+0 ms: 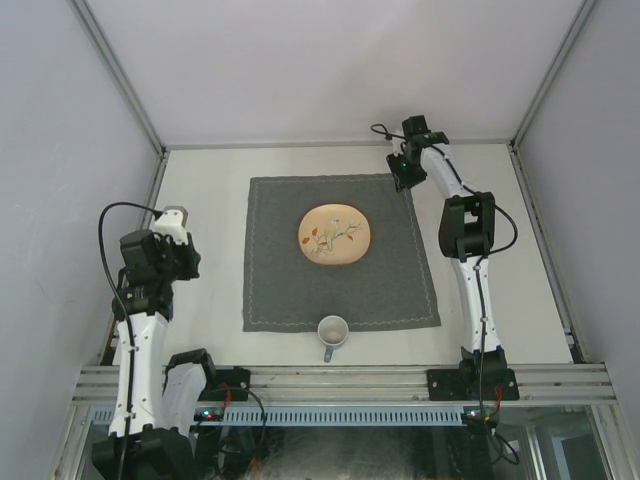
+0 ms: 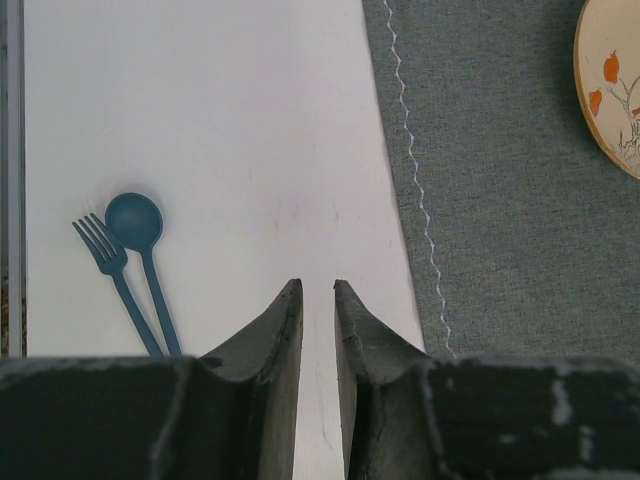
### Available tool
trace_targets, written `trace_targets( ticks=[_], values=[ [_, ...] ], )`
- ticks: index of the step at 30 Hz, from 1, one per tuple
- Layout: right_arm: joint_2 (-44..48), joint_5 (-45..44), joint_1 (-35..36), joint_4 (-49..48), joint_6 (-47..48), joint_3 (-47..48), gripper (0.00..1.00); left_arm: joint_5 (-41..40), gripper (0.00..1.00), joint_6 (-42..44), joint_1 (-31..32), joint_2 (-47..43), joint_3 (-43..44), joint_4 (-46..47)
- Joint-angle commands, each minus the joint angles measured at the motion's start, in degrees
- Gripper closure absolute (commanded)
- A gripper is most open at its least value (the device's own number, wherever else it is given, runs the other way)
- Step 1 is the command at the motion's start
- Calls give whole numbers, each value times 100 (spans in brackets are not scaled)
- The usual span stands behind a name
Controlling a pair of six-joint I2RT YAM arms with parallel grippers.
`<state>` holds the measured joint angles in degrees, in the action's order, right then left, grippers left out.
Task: Set the dinner table for one person
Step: Adjust the napkin at the center of the board.
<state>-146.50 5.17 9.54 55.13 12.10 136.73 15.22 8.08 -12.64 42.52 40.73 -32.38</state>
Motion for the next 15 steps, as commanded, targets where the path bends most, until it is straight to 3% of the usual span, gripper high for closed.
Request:
trace_targets(
  ticks=[1,10,15],
  values=[
    [-50,19,6,-13,56,11,63,47,77,-44,25,-21,338,69],
    [-61,28,-73,-16,75,-94,72,61,77,-55,25,5,418,63],
    [-86,2,-92,-11,98,-83,94,16,77,2,25,-95,369,5]
  ],
)
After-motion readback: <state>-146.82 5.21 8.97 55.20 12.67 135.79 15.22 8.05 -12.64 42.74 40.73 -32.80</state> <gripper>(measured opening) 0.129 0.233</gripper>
